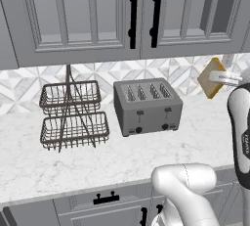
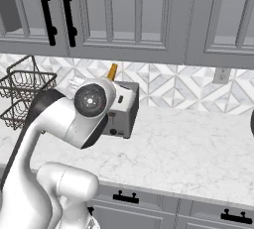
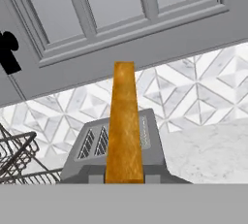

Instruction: Start the toaster. Once the lever pops up, take the bread to the plate on the dining counter.

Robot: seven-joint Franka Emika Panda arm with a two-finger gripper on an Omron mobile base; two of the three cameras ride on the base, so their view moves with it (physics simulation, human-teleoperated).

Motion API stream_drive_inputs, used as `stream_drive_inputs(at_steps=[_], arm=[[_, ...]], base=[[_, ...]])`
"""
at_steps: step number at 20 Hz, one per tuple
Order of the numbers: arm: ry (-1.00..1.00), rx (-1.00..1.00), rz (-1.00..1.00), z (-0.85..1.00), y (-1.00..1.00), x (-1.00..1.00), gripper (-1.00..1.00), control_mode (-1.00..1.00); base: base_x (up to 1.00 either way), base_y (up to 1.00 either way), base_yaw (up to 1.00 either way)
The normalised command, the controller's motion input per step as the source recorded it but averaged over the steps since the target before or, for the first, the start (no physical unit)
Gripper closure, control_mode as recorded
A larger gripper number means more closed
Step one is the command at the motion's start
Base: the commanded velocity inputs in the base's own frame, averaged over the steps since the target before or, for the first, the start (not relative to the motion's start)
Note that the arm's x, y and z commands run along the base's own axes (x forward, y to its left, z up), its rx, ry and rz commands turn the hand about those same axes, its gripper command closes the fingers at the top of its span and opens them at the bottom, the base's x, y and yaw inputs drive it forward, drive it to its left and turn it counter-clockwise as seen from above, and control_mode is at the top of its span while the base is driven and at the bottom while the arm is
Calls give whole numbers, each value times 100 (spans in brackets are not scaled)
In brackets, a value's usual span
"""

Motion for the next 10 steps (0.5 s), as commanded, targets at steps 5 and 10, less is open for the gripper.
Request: stream_drive_inputs(at_steps=[5, 10], arm=[[-3, 12, 0, 42, -3, -13, 100, -100], [4, -5, 0, -4, 0, -61, 100, -100]], base=[[0, 0, 0], [0, 0, 0]])
